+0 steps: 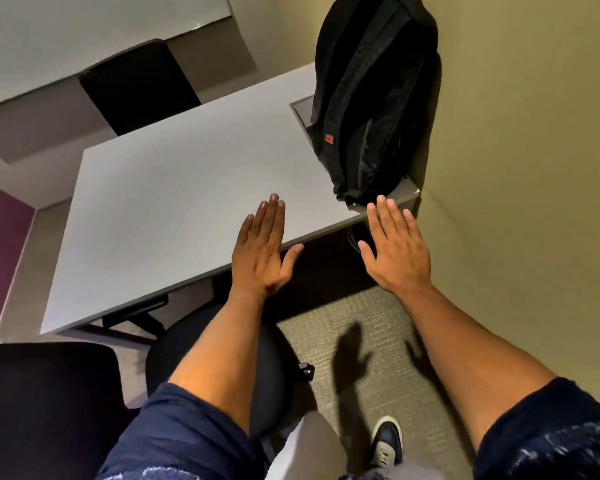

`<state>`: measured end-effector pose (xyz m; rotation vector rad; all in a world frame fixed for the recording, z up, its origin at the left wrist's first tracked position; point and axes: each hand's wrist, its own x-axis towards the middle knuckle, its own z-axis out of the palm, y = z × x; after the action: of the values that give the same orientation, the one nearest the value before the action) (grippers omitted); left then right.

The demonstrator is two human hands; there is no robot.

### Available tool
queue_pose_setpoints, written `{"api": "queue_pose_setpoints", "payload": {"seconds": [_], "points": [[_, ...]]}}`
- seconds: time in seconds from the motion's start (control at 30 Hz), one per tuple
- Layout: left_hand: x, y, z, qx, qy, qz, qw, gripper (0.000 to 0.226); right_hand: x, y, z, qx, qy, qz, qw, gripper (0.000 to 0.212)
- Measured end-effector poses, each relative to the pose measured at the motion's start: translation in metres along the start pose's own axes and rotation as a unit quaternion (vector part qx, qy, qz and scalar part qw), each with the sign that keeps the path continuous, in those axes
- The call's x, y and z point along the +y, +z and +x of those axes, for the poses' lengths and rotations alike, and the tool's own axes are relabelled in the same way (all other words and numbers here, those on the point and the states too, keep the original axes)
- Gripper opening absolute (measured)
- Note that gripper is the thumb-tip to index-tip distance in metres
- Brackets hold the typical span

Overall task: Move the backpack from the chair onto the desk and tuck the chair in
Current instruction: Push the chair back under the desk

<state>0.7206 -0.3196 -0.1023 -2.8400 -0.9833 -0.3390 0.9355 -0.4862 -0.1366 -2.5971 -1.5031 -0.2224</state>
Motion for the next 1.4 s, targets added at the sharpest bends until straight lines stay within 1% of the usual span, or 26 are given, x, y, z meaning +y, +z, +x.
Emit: {"api": "queue_pose_setpoints", "payload": {"seconds": [0.13,0.27,0.5,0.67,0.83,0.97,1.07,1.2,1.4], "points": [[-0.012,0.000,-0.027,-0.007,-0.010,0.010,1.000,0.080,-0.018,0.006,-0.014,-0.007,-0.007,0.003,1.000,0.077],[-0.033,0.002,-0.063,-0.015,-0.022,0.017,1.000,0.080,-0.053,0.019,-0.029,-0.025,-0.004,-0.004,1.000,0.075],[-0.097,0.003,-0.146,-0.030,-0.011,0.018,0.999,0.081,-0.159,0.036,-0.078,-0.058,0.010,-0.009,0.998,0.076],[-0.153,-0.003,-0.209,-0.036,-0.009,0.016,0.999,0.081,-0.241,0.038,-0.120,-0.062,0.012,-0.019,0.998,0.076],[-0.200,-0.015,-0.263,-0.054,-0.015,0.013,0.998,0.081,-0.308,0.028,-0.155,-0.039,0.008,-0.023,0.999,0.074],[-0.230,-0.032,-0.289,-0.054,-0.012,0.012,0.998,0.082,-0.349,0.012,-0.178,-0.033,0.003,-0.025,0.999,0.074],[-0.246,-0.046,-0.296,-0.053,-0.009,0.016,0.998,0.082,-0.370,-0.002,-0.184,-0.033,0.000,-0.022,0.999,0.076],[-0.260,-0.060,-0.298,-0.046,0.002,0.027,0.999,0.082,-0.384,-0.014,-0.183,-0.027,0.001,-0.016,1.000,0.073],[-0.261,-0.076,-0.293,-0.048,-0.019,0.070,0.996,0.083,-0.376,-0.016,-0.177,-0.010,-0.008,0.014,1.000,0.076]]}}
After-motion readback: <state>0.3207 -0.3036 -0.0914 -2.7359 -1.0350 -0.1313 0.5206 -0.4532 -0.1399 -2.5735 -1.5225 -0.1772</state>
